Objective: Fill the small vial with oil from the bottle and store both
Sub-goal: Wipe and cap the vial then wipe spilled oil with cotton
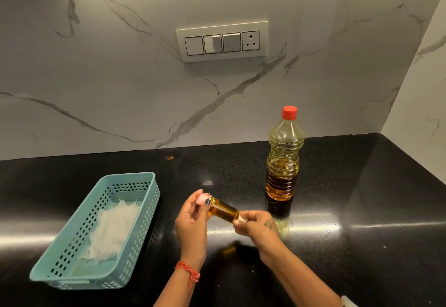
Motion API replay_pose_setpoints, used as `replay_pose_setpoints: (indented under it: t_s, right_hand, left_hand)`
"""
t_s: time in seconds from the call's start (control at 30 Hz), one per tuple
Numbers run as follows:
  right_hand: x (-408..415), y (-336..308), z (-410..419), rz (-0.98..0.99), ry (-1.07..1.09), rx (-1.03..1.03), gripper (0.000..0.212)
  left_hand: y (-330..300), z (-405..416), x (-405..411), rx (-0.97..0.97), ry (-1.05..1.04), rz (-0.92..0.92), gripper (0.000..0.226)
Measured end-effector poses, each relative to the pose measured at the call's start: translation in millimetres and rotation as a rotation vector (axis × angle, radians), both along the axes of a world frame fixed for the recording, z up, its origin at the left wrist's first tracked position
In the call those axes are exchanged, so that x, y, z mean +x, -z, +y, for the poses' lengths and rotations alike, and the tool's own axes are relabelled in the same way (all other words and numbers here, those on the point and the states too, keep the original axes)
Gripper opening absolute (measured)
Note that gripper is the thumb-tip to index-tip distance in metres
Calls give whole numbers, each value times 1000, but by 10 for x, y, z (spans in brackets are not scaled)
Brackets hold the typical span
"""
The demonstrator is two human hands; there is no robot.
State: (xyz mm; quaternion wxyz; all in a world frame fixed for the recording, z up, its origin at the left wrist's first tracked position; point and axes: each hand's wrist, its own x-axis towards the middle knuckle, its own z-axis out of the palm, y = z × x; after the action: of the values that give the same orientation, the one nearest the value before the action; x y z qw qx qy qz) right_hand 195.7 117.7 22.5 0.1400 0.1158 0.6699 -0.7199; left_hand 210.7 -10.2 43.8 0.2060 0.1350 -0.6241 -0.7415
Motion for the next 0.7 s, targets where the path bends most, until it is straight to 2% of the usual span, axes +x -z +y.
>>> replay_pose_setpoints:
  t_s: [0.1, 0.27, 0.5, 0.7]
  right_hand:
    - [22, 42, -42, 70, -9, 68, 18]
    - [3, 110, -13, -20, -88, -13, 8]
    - [2, 141, 16, 76, 89, -26, 15]
    - [-42, 149, 47, -183, -4, -218, 24]
  left_hand:
    - [10, 30, -8, 26, 16, -8, 28]
    - [47, 60, 17, -53, 25, -4, 29]
    - [41, 26, -6, -169, 33, -12, 31]
    - [138, 18, 4, -215, 22, -49, 31]
